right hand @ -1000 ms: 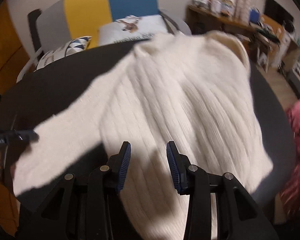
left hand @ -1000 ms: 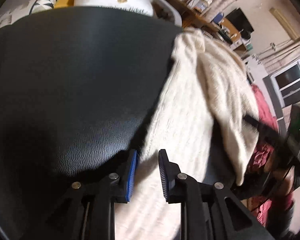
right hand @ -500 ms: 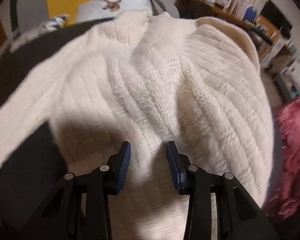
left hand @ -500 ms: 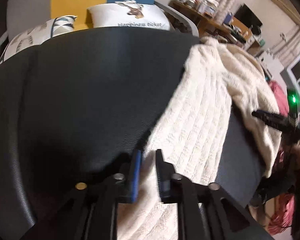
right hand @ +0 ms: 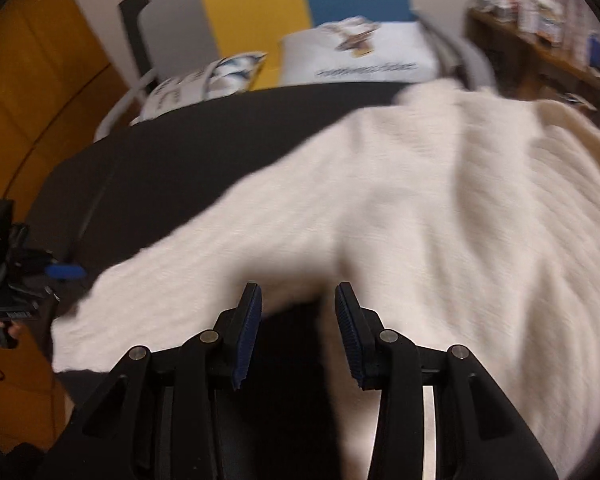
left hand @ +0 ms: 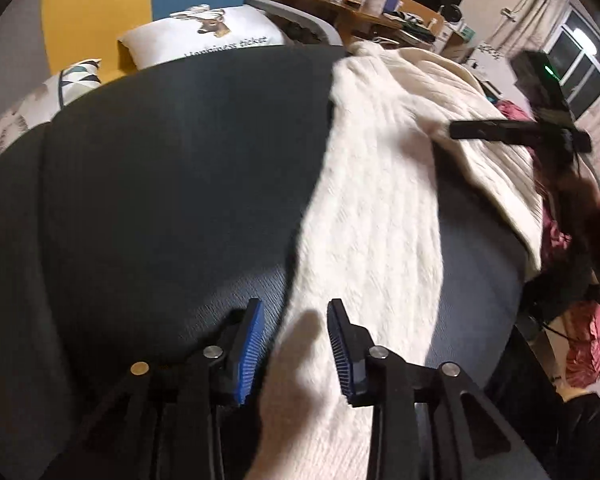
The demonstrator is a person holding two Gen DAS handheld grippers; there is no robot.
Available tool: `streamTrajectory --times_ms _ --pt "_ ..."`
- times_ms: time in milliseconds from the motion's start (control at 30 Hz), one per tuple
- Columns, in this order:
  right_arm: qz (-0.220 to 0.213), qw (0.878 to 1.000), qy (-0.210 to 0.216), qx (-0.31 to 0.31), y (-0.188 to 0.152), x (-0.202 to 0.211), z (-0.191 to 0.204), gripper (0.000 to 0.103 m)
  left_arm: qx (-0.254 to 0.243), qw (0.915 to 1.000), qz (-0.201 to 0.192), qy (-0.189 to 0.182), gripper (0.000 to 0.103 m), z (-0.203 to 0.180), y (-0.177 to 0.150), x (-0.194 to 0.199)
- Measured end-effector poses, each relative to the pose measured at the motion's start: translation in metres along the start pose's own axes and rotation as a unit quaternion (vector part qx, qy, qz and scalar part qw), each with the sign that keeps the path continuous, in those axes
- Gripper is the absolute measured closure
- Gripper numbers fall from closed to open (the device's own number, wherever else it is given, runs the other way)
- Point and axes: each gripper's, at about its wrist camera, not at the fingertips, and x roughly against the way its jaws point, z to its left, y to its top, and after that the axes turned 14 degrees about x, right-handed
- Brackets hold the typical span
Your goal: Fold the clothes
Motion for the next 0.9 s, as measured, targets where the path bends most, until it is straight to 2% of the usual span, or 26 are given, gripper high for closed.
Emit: streamTrajectory --times_ms 100,133,167,200,267,333,400,533,633,700,767,900 --pt "0.007 0.999 0.032 0.028 0.015 -0.019 0.02 0.061 0.008 0.9998 -0.011 -0.011 0.062 -0.002 -0.003 -0.008" --pt "0.015 0.998 0.035 0.039 0.02 -0.029 0.026 0.061 0.0 0.9998 -0.022 0.003 0.062 -0.007 -0.005 -0.009" --pt "0.025 0.998 0.037 0.051 0.026 -0.037 0.032 0.061 -0.009 0.9992 -0.032 0.021 0.067 -0.013 -0.008 -0.01" --pt "0.032 0.997 0.026 0.062 0.028 -0.044 0.036 0.061 -0.018 0.9982 -0.043 0.039 0.083 -0.018 -0.012 -0.011" --pt "0.044 0.996 -0.004 0.081 0.03 -0.056 0.044 0.061 -0.018 0.9975 -0.054 0.042 0.094 -0.026 -0.017 -0.01" --pt "0.057 0.993 -0.035 0.1 0.033 -0.068 0.051 0.062 0.0 0.997 -0.067 0.038 0.095 -0.029 -0.021 -0.007" --pt "0.069 0.988 -0.065 0.119 0.035 -0.08 0.058 0.065 0.033 0.9939 -0.09 0.054 0.096 -0.026 -0.025 -0.002" --pt "0.065 0.989 -0.066 0.118 0.039 -0.083 0.066 0.065 0.101 0.9828 -0.13 0.084 0.096 -0.003 -0.03 0.018" --pt "0.056 0.992 -0.061 0.092 0.043 -0.088 0.071 0.062 0.144 0.9786 -0.106 0.102 0.09 0.02 -0.036 0.029" --pt "0.05 0.994 -0.066 0.075 0.046 -0.091 0.075 0.061 0.177 0.9761 -0.099 0.079 0.087 0.034 -0.04 0.045" --pt "0.049 0.994 -0.075 0.065 0.048 -0.091 0.08 0.06 0.219 0.9692 -0.102 0.049 0.084 0.05 -0.049 0.069" --pt "0.044 0.998 -0.037 0.021 0.055 -0.089 0.074 0.059 0.327 0.9396 -0.098 0.021 0.081 0.089 -0.101 0.109"
